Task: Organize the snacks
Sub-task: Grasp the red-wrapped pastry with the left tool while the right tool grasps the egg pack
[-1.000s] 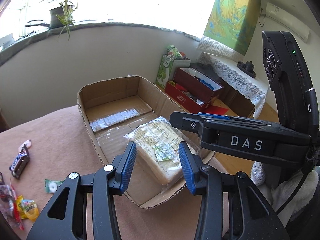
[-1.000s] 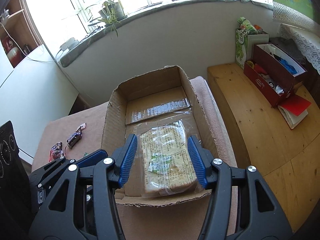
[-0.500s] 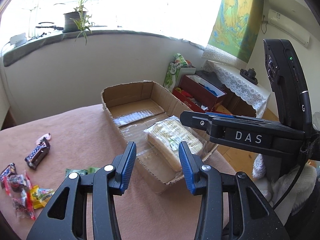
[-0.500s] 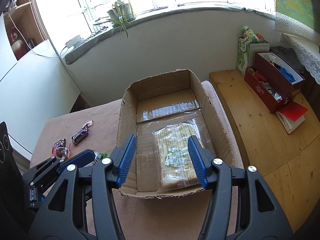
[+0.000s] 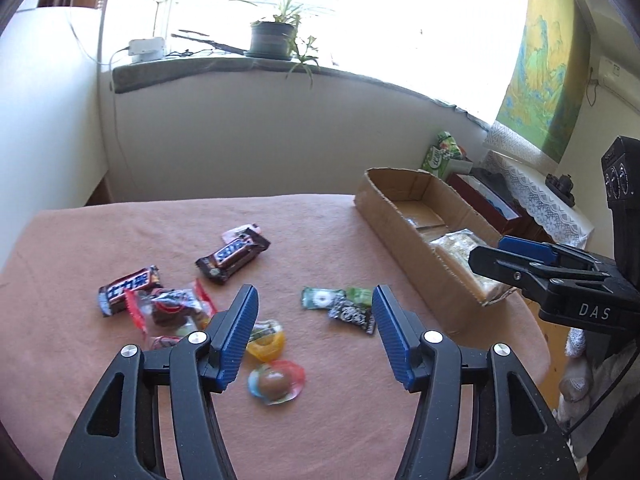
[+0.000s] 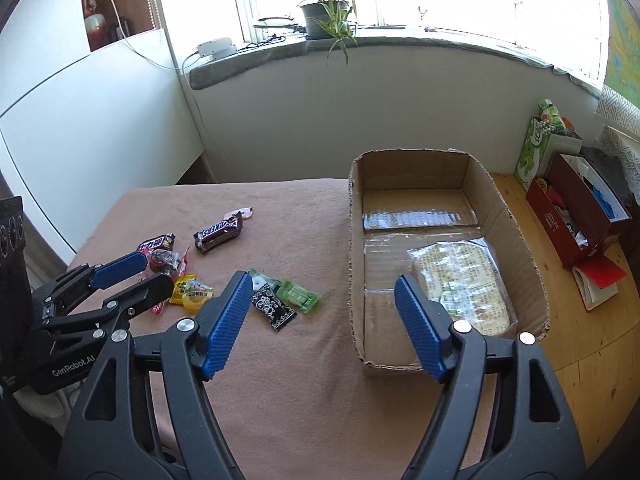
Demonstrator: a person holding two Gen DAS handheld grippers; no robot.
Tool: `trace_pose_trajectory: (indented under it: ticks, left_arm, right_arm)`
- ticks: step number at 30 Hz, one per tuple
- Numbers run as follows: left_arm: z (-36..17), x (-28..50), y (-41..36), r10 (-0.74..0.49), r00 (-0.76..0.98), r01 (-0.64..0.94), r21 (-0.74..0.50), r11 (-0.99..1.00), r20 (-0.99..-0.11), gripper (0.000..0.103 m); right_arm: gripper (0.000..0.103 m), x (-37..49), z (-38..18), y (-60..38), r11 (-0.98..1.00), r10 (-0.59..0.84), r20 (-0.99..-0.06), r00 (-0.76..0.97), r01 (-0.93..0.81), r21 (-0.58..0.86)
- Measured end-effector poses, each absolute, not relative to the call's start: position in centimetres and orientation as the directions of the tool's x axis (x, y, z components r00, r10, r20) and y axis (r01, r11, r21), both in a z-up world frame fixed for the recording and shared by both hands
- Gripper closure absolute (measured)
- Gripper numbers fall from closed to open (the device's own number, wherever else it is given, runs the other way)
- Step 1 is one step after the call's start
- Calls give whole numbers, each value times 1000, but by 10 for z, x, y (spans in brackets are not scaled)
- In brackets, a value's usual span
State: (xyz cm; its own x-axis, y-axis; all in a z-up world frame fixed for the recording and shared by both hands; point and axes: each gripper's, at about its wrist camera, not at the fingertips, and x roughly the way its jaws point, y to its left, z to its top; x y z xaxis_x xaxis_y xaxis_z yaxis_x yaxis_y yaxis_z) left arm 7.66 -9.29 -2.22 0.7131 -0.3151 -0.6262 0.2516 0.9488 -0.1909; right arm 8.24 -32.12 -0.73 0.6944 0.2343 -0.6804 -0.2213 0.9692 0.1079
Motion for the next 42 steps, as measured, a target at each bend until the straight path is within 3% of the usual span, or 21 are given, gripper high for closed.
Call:
trace_pose_trajectory:
  ticks: [7,13,24,34,40,42]
  left_arm:
    - [-45,71,-35,-204,702,143,-145,979,-682,44]
    - [-61,64,-14,-165,715,86,-149,985,-680,44]
    - [-82,84,-4,-238,651,54,-269,962,-721,44]
    - [-97,98,-6,-246,620,52,-274,960,-745,44]
    - [-98,98,-4,-254,619,59,-279,959,-743,44]
    - [-98,98,-4,-255,619,60,-280,958,-743,45]
  right_arm:
    - [27,83,-38,-270,946,282,-717,638,-310,96]
    - [27,82,-67,-231,926,306,-736,604,-369,83]
    - [27,91,-99,-185,902,336,-771,541,-420,99]
    - [27,99,-114,-167,890,313,-802,509,-453,60]
    - [40,101,-123,-164,886,302,-817,492,-461,50]
    - [52,102,-122,-165,887,299,-817,493,-459,47]
